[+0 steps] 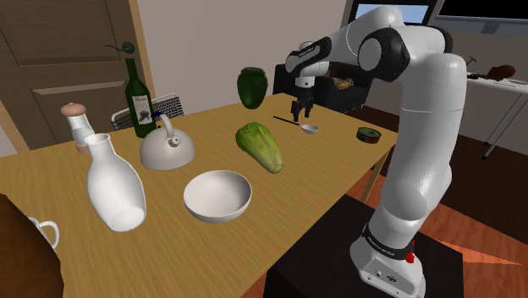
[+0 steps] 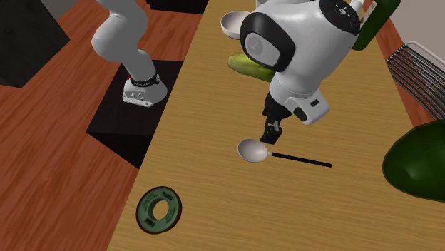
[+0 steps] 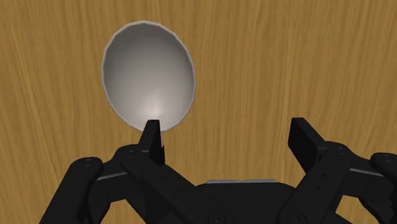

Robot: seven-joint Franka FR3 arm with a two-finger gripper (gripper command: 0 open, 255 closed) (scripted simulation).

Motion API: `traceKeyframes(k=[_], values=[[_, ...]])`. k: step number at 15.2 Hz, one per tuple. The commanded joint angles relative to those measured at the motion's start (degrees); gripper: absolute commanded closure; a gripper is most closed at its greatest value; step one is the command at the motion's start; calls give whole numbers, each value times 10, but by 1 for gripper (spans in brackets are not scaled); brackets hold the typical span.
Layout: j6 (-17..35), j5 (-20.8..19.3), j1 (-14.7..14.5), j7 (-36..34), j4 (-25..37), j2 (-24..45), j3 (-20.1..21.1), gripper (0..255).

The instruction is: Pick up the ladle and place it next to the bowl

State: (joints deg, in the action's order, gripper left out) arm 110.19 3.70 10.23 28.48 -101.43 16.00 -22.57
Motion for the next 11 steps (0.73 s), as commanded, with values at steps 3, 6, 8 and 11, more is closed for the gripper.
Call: traceKeyframes(k=[3,6,8,11], values=[[-13,34,33,30,102,92,2,0],[-31,55,59,44,184,157,8,0],[-16,56,59,45,172,159,9,0],[4,58,59,47,156,164,10,0]])
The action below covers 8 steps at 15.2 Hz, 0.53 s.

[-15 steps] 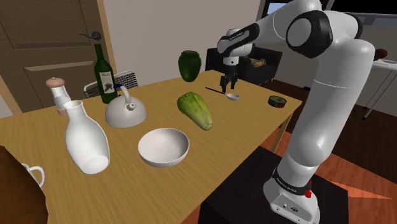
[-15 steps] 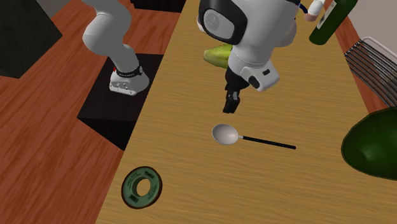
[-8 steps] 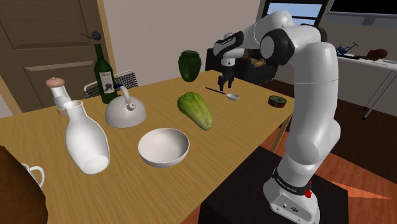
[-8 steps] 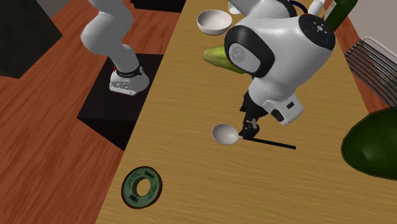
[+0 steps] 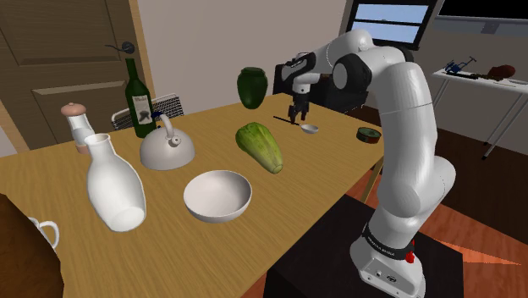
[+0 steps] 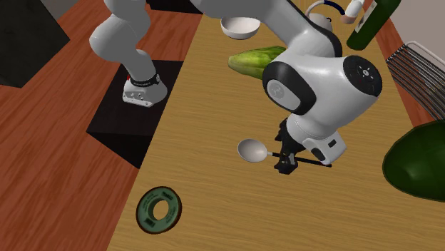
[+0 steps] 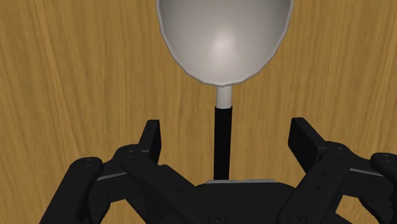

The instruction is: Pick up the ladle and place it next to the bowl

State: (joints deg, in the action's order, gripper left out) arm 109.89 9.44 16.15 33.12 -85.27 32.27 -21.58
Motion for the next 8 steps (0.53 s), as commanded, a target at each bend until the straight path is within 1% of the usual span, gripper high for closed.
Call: traceKeyframes(k=[1,3,8], values=[[14,2,0,1,-11,3,1,0],[25,3,0,2,-19,6,2,0],[25,3,0,2,-19,6,2,0]])
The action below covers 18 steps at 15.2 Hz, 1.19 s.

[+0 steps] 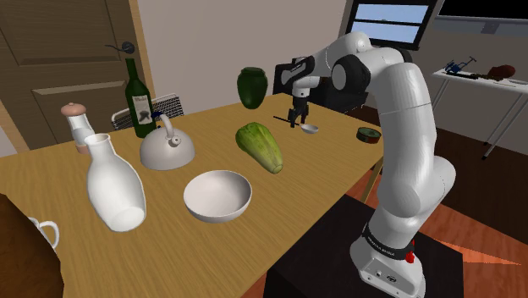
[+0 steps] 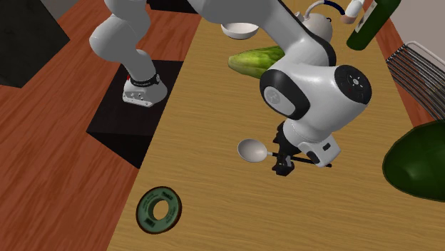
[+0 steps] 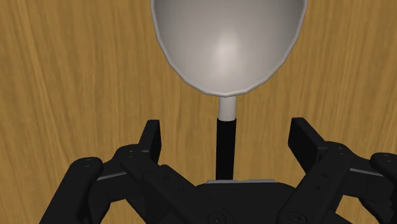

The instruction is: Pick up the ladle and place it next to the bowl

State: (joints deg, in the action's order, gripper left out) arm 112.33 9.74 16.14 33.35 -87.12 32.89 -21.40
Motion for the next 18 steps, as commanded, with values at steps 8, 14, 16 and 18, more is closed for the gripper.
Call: traceKeyframes(k=[8,14,16,18], values=[[0,0,0,0,0,0,0,255],[-12,-2,0,-1,6,-6,-1,255],[-24,-4,-1,-2,14,-11,-3,255],[-37,-6,-1,-3,22,-17,-4,255]])
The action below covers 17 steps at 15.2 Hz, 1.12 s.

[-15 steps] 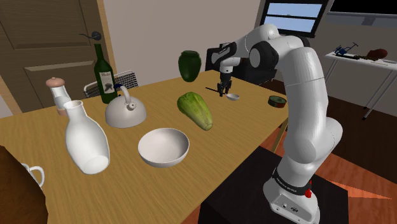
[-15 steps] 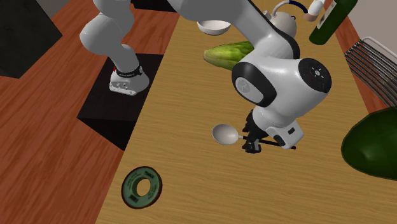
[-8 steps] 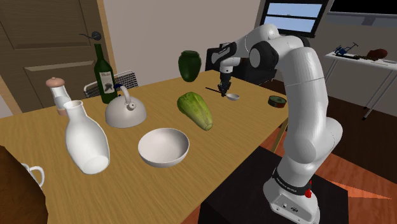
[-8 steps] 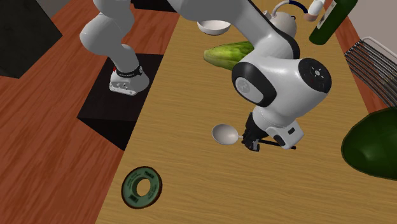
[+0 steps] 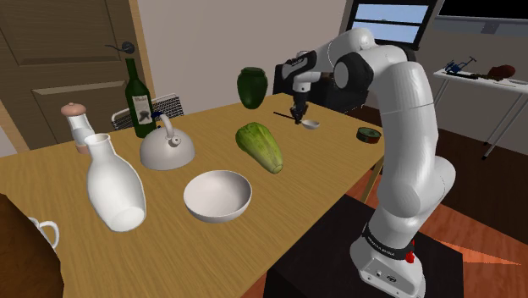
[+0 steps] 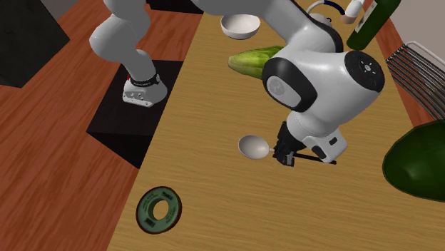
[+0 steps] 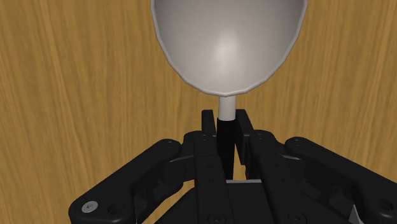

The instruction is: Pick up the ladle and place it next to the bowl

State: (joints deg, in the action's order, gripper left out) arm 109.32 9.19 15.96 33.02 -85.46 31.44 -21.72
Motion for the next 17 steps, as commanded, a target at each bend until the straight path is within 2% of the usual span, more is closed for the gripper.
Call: traceKeyframes(k=[1,17], values=[[-13,-2,1,0,9,-4,-1,255],[-125,-11,6,-5,102,-26,-7,255]])
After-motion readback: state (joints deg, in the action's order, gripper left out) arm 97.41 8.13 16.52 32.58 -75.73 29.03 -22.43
